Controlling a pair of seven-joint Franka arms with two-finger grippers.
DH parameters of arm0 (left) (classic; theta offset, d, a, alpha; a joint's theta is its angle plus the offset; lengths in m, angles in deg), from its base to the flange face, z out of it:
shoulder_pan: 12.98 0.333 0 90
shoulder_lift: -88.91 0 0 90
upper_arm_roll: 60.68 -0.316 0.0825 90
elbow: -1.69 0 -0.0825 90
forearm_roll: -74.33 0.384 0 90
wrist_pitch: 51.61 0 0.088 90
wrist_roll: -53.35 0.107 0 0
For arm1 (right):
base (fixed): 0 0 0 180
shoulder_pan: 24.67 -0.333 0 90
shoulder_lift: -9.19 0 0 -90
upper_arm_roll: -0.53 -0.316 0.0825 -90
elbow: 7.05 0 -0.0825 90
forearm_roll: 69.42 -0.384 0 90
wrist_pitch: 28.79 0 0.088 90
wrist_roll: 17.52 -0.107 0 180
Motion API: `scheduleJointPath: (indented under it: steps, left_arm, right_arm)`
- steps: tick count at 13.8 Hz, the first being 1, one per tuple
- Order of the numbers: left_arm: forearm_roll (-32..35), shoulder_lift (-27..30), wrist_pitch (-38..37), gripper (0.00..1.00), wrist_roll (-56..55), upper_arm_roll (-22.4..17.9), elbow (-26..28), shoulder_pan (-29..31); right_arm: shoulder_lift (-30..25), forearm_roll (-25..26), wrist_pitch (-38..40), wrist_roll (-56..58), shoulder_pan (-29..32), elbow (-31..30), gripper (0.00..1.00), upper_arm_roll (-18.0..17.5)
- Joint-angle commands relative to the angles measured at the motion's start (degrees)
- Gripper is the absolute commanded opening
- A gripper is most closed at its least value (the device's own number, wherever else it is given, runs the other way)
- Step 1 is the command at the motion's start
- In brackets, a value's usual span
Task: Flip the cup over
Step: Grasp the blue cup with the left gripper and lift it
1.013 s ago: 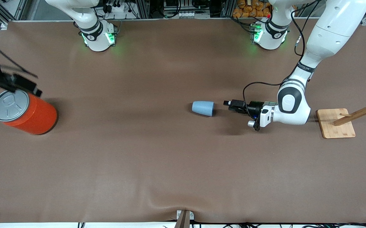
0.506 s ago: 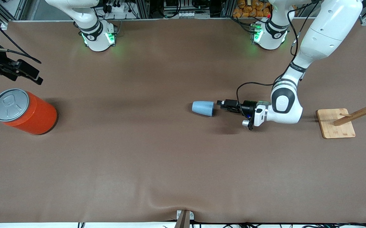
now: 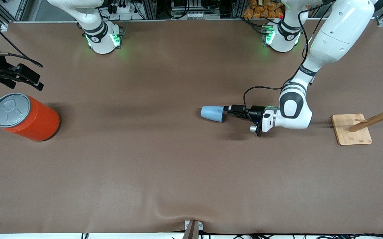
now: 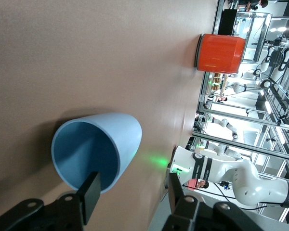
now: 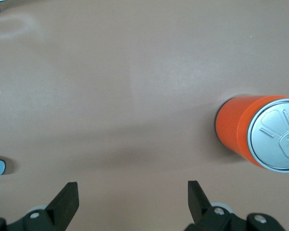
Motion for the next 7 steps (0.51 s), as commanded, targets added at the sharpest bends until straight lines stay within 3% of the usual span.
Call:
scheduleJointPath:
  steps: [1,2,7]
  left_arm:
    - [-1.44,-1.18,1.14,0.62,1.88,0.16,-0.34,-0.25]
    - [-1.61,-1.71,1.14,0.57,1.88,0.16,-0.43,-0.25]
    - [-4.25,-2.33,1.4,0.54,1.97,0.16,-0.78,-1.83]
  right_arm:
    - [0.49,0.97,0.22,0.68,-0.21,1.06,1.0,-0.01]
    - [0.49,1.06,0.23,0.76,-0.21,1.06,1.0,-0.1]
    - [0.49,1.06,0.23,1.03,-0.03,1.06,1.0,-0.1]
